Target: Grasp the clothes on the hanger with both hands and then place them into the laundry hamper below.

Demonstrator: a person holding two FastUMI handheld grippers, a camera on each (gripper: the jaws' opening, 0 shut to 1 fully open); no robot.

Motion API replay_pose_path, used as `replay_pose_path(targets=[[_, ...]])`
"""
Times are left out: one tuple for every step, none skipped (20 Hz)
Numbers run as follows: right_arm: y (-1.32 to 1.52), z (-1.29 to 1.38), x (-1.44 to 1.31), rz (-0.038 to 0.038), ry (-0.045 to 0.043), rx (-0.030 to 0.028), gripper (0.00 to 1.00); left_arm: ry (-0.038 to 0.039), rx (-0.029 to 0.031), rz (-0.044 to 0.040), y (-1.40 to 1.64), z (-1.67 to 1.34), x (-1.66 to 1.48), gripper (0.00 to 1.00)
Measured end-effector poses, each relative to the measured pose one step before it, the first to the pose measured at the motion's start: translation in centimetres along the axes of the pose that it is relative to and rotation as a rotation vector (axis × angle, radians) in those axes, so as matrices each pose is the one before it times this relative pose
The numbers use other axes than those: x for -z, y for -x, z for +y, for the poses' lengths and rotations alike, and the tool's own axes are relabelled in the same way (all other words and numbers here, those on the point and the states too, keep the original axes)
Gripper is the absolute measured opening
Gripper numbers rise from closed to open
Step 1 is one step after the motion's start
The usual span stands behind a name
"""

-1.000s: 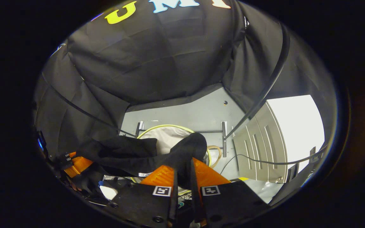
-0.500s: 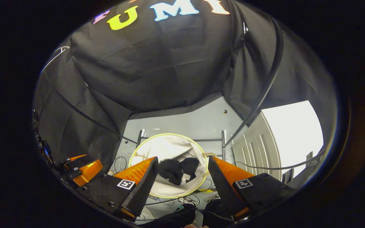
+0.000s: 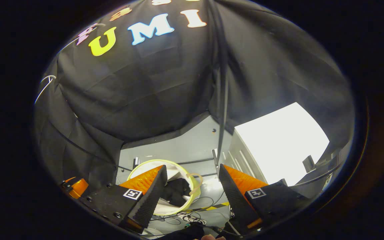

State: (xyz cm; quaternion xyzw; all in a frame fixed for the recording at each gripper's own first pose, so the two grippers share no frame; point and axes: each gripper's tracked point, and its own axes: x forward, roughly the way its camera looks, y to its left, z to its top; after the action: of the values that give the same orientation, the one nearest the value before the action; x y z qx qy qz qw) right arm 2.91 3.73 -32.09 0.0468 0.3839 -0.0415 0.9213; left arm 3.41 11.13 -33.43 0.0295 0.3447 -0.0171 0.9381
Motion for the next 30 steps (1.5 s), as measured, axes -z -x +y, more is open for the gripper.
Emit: replay_pose_path(targets=[[0.334, -1.163, -0.628, -0.02005, 0.0048, 0.00681, 0.98, -0.00091, -0.01285, -0.02938, 0.689, -0.596, -1.434, 0.96], [0.333, -0.939, -0.325, -0.01694, 0.00607, 0.00197, 0.98, 0.00267, -0.01136, -0.02346, 0.805, -0.851, -1.189, 0.96], [0.302, -0.807, -0.413, -0.01378, 0.005, -0.00385, 0.98, 0.00655, -0.00958, -0.0226, 0.614, -0.758, -1.108, 0.96], [0.396, -0.718, -0.413, -0.01348, 0.0024, -0.0085, 0.98, 0.01048, -0.00731, -0.01736, 0.817, -1.044, -0.903, 0.96], [0.286, -0.668, -0.623, -0.01568, -0.00028, -0.00991, 0.98, 0.01452, -0.00604, -0.01399, 0.535, -1.074, -0.969, 0.96], [0.315, -0.652, -0.571, -0.01249, -0.00188, -0.01128, 0.98, 0.01749, -0.00265, -0.0125, 0.558, -1.259, -0.824, 0.96], [0.261, -0.528, -0.61, -0.01018, -0.00331, -0.01526, 0.98, 0.0182, 0.00006, -0.0125, 0.459, -1.326, -1.081, 0.96], [0.196, -0.581, -0.545, -0.01535, -0.00361, -0.01547, 0.98, 0.01489, -0.00119, -0.0172, 0.639, -1.292, -0.996, 0.96], [0.268, -0.768, -0.781, -0.01934, -0.00137, -0.00757, 0.99, 0.00875, -0.0049, -0.01688, 0.448, -1.085, -0.96, 0.96], [0.286, -0.994, -0.524, -0.01997, 0.00034, -0.00284, 0.98, 0.00433, -0.01153, -0.02334, 0.695, -0.981, -0.913, 0.96], [0.249, -0.843, -0.687, -0.02438, 0.00681, -0.0064, 0.98, 0.00247, -0.0102, -0.02531, 0.581, -0.862, -1.186, 0.96], [0.256, -0.676, -0.658, -0.02094, 0.00686, -0.0066, 0.98, 0.00208, -0.01139, -0.02845, 0.815, -0.797, -1.149, 0.96], [0.352, -0.464, -0.893, -0.02213, 0.00673, -0.0159, 0.98, 0.00301, -0.01349, -0.03068, 0.779, -0.82, -1.417, 0.96], [0.206, -0.278, -0.89, -0.02544, 0.00666, -0.01813, 0.98, 0.00572, -0.01142, -0.03113, 0.73, -0.957, -1.49, 0.96], [0.466, -0.427, -1.323, -0.03168, 0.00517, -0.01579, 0.98, 0.00848, -0.00868, -0.03764, 0.752, -0.956, -1.661, 0.96], [0.446, -0.577, -1.409, -0.0353, 0.00496, -0.01318, 0.98, 0.00683, -0.00719, -0.03998, 0.936, -0.958, -1.627, 0.96], [0.128, -0.453, -1.677, -0.04215, 0.00124, -0.00761, 0.98, -0.00086, -0.00822, -0.04341, 0.891, -0.852, -1.292, 0.96], [0.121, -0.252, -1.776, -0.04964, -0.00928, -0.01008, 0.98, -0.0047, -0.00793, -0.04993, 0.762, -0.609, -1.814, 0.96], [0.122, -0.091, -1.898, -0.04721, -0.01778, -0.00926, 0.98, 0.00211, -0.00213, -0.05012, 0.786, -0.705, -1.764, 0.96], [0.15, -0.001, -1.475, -0.03588, -0.01715, -0.00607, 0.98, 0.00833, 0.00666, -0.03631, 0.822, -1.15, -1.475, 0.96], [0.048, 0.147, -1.509, -0.02856, -0.01463, -0.0038, 0.98, 0.00838, 0.01453, -0.02776, 0.676, -0.917, -1.467, 0.96], [0.3, 0.1, -1.471, -0.03021, -0.01389, -0.00485, 0.98, 0.00393, 0.00986, -0.02076, 0.371, -0.645, -1.682, 0.96], [0.202, 0.342, -1.642, -0.037, -0.0154, -0.00952, 0.98, -0.00037, 0.0006, -0.02022, 0.364, -0.247, -1.445, 0.95], [0.293, 0.192, -1.354, -0.04096, -0.01346, -0.00514, 0.93, 0.00043, -0.0051, -0.02359, 0.605, -0.155, -1.256, 0.95], [0.204, 0.23, -1.51, -0.03801, -0.01093, -0.00191, 0.98, 0.00408, -0.00084, -0.02359, 0.621, -0.22, -1.534, 0.95], [0.072, 0.465, -1.304, -0.0288, -0.00508, -0.00779, 0.98, 0.00963, 0.00519, -0.02094, 0.439, -0.023, -1.432, 0.95], [-0.008, 0.703, -1.457, -0.0229, -0.00523, -0.01089, 0.98, 0.01435, 0.00276, -0.01623, 0.431, 0.199, -1.224, 0.96], [0.032, 1.029, -1.381, -0.03041, -0.00293, -0.02087, 0.95, 0.01415, -0.00092, -0.01308, 0.415, 0.526, -1.035, 0.96], [0.153, 0.921, -1.482, -0.03484, 0.002, -0.01388, 0.98, 0.00692, -0.00289, -0.0113, 0.091, 0.644, -1.187, 0.96], [0.034, 0.334, -1.104, -0.02931, 0.00376, -0.00323, 0.98, 0.0006, -0.0062, -0.00828, 0.529, 0.617, -0.784, 0.96]])
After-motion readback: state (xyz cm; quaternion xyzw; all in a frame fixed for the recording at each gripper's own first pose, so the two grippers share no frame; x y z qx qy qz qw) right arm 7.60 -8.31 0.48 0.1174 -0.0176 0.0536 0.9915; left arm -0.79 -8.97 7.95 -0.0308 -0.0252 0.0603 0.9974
